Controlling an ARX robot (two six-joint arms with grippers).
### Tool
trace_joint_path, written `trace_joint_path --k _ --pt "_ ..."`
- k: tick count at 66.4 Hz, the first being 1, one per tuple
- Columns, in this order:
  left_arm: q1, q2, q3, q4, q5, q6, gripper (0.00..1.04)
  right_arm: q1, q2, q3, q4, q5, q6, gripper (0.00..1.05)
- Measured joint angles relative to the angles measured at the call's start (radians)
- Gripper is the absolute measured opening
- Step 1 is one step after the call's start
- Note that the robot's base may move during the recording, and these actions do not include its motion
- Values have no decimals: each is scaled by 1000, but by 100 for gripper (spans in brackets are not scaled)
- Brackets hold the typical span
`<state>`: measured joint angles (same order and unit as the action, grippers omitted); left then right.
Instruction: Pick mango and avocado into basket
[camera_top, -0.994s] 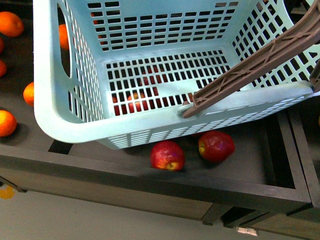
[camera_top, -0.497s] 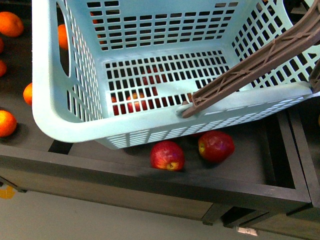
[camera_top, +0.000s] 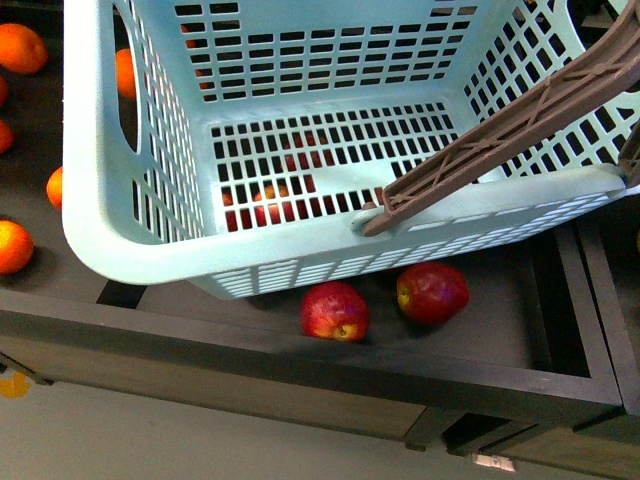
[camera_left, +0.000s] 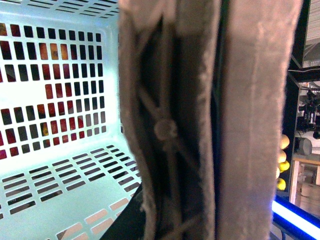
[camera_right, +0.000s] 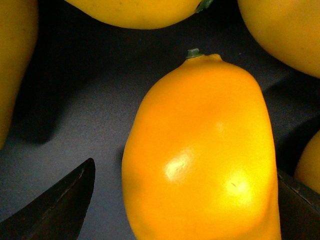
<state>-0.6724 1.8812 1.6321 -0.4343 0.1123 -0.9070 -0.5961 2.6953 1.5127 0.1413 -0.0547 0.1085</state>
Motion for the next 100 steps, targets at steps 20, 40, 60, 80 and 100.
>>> trace_joint_path --k 20,40,60,80,100 --pt "0 0 0 0 0 0 15 -14 22 23 20 5 0 62" --pt "0 0 0 0 0 0 14 -28 -53 -130 138 -94 -28 60" --pt "0 0 0 0 0 0 14 -31 -360 -421 263 -302 -18 60" --pt "0 0 0 0 0 0 14 39 -860 -743 272 -507 55 59" --pt "0 0 0 0 0 1 14 296 -1286 -833 235 -436 126 59"
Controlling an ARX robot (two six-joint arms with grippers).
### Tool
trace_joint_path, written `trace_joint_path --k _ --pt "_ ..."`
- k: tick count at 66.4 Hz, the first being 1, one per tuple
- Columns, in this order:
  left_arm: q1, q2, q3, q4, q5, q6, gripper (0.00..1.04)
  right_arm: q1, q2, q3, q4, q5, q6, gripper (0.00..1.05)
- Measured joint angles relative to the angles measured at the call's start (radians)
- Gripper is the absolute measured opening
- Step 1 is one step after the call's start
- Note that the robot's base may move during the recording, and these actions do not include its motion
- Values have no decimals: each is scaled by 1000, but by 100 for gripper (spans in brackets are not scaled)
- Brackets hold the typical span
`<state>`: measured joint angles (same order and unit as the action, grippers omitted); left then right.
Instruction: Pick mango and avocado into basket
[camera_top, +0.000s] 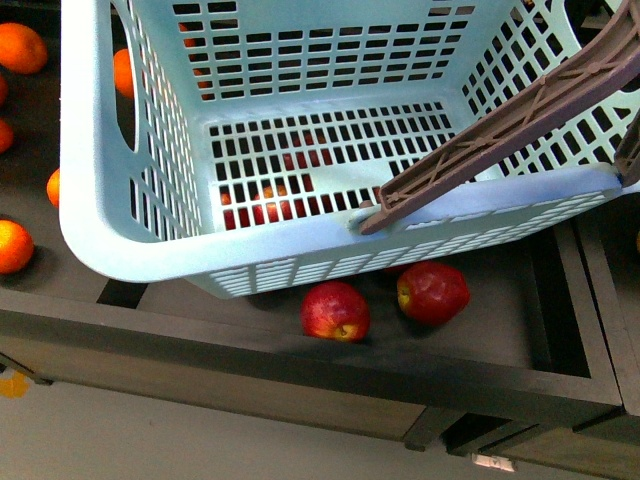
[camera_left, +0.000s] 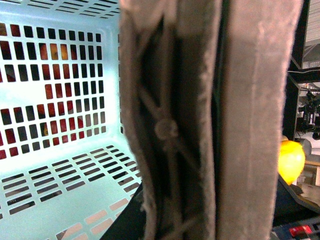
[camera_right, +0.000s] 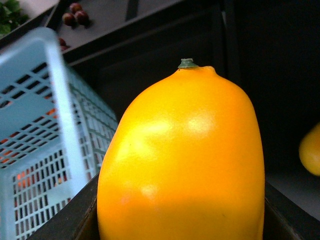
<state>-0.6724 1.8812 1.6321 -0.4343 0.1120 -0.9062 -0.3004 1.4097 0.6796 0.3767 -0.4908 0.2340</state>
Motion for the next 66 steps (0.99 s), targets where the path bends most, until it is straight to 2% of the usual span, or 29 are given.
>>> trace_joint_path --k 28,41,44,50,55,60,66 --pt "0 0 0 0 1 0 14 348 -15 4 -10 196 60 59" --pt "0 0 0 0 0 1 14 457 76 18 20 275 62 59" --pt "0 0 0 0 0 1 14 469 101 21 37 309 63 66" --pt "0 0 0 0 1 0 14 473 123 31 60 347 90 87" --pt "0 0 0 0 3 5 14 468 113 36 63 364 103 97" --pt "-1 2 -1 -2 -6 2 14 449 86 35 59 377 121 96" --pt "-1 2 -1 -2 0 4 14 402 23 11 97 467 140 96"
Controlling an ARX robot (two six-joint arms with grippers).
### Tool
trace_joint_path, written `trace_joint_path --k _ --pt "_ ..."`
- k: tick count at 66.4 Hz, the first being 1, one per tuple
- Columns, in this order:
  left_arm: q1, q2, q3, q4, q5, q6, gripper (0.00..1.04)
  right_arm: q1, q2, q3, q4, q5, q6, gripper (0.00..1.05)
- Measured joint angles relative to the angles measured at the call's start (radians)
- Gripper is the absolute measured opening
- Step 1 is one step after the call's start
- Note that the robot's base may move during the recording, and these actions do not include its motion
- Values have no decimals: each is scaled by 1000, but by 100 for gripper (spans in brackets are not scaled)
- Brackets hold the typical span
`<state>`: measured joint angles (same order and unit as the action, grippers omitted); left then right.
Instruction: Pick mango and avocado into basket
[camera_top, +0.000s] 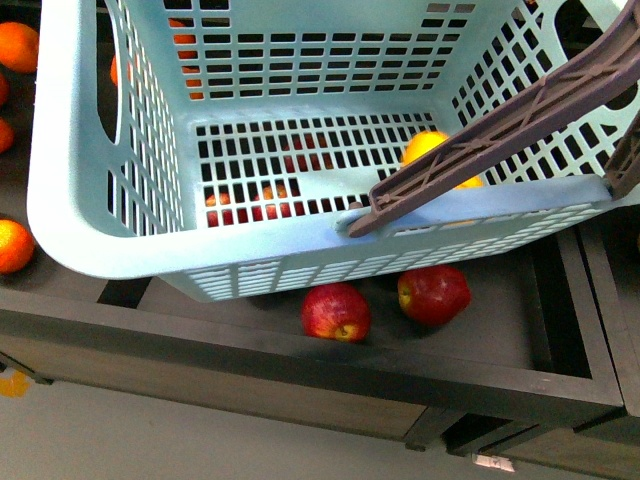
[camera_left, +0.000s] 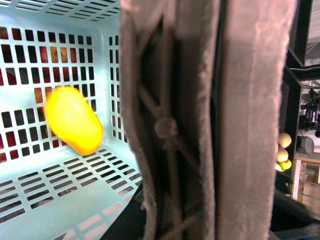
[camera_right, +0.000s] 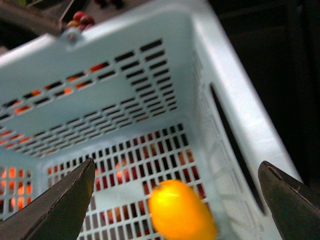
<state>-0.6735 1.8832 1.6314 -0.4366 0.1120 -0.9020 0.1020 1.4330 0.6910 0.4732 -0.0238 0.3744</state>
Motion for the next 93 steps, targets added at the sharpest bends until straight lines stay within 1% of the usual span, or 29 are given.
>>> trace_joint_path --k 3,7,15,17,18,21,22,28,32,35,37,42,44,53,62,77,80,81,84,85,93 --pt "0 0 0 0 1 0 14 -37 -58 -21 27 42 9 96" --pt "4 0 0 -1 -3 -2 14 -61 -101 -26 34 59 20 96" --pt "3 0 0 -1 -7 2 14 -69 -129 -27 38 57 26 96" --pt "1 0 0 -1 -7 2 14 -77 -121 -42 76 42 -5 93" --pt "-1 0 0 -1 -5 1 14 -83 -121 -61 123 28 -30 90" --pt "-2 0 0 -1 1 0 14 -90 -121 -108 210 25 -107 83" --pt "-2 0 0 -1 4 0 14 -92 -126 -132 243 24 -156 80" --pt "1 0 0 -1 9 -5 14 -97 -175 -226 313 24 -276 64" --pt "1 0 0 -1 7 -3 14 -98 -208 -267 326 24 -309 55" --pt "1 0 0 -1 3 -2 14 -99 -238 -306 335 24 -330 47" --pt "1 0 0 -1 3 -2 14 -100 -249 -320 337 24 -336 43" --pt "1 0 0 -1 2 -3 14 -100 -292 -377 341 24 -349 29" --pt "1 0 0 -1 1 -3 14 -100 -303 -389 342 24 -351 26" --pt "2 0 0 -1 -3 -2 14 -101 -382 -463 341 24 -362 2" --pt "1 0 0 -1 0 -3 14 -101 -485 -536 309 24 -368 2" --pt "1 0 0 -1 0 -2 14 -101 -629 -604 231 24 -369 3" --pt "1 0 0 -1 -1 -2 14 -101 -647 -610 226 24 -370 15" --pt "1 0 0 -1 0 -2 14 -101 -648 -610 226 24 -370 16" --pt "1 0 0 -1 0 -2 14 -101 -649 -610 226 24 -370 27" --pt "1 0 0 -1 0 -2 14 -101 -649 -610 226 24 -370 32" --pt "2 0 0 -1 0 -3 14 -101 -650 -610 226 24 -370 53"
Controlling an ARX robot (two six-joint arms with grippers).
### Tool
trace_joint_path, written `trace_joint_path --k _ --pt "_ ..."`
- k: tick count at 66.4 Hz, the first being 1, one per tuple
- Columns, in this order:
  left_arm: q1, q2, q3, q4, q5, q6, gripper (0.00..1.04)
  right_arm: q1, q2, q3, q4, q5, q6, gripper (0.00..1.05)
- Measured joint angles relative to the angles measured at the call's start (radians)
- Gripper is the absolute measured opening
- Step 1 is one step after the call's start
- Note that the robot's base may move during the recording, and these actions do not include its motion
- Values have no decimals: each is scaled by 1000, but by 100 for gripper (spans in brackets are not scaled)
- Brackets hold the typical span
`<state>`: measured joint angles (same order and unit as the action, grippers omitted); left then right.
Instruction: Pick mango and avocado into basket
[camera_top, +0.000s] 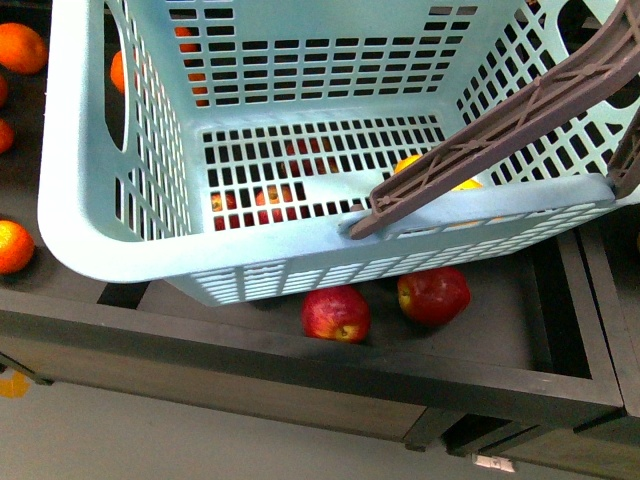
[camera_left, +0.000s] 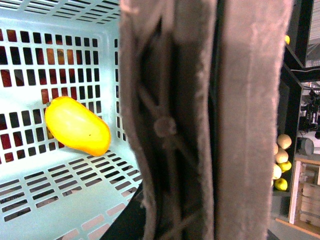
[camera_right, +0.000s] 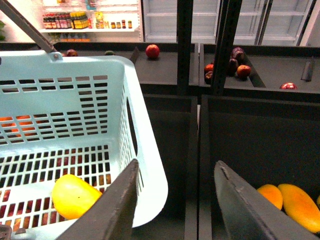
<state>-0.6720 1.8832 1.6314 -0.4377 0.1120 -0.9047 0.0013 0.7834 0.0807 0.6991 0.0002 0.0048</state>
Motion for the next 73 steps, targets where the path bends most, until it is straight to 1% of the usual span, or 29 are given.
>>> trace_joint_path --k 4,6,17,19,24,38,60,73 --pt "0 0 0 0 0 0 14 0 0 0 0 0 0 63" --pt "0 0 0 0 0 0 14 0 0 0 0 0 0 67" --pt "0 0 0 0 0 0 14 0 0 0 0 0 0 96" --pt "0 0 0 0 0 0 14 0 0 0 0 0 0 97" --pt "-5 0 0 0 0 0 14 -1 0 0 0 4 0 96" --pt "-15 0 0 0 23 -5 14 -2 -3 0 0 3 0 96" --pt "-1 0 0 -1 -8 2 14 -2 -3 -2 0 0 0 96" --pt "0 0 0 0 -2 3 14 -2 -5 -4 -1 1 0 96"
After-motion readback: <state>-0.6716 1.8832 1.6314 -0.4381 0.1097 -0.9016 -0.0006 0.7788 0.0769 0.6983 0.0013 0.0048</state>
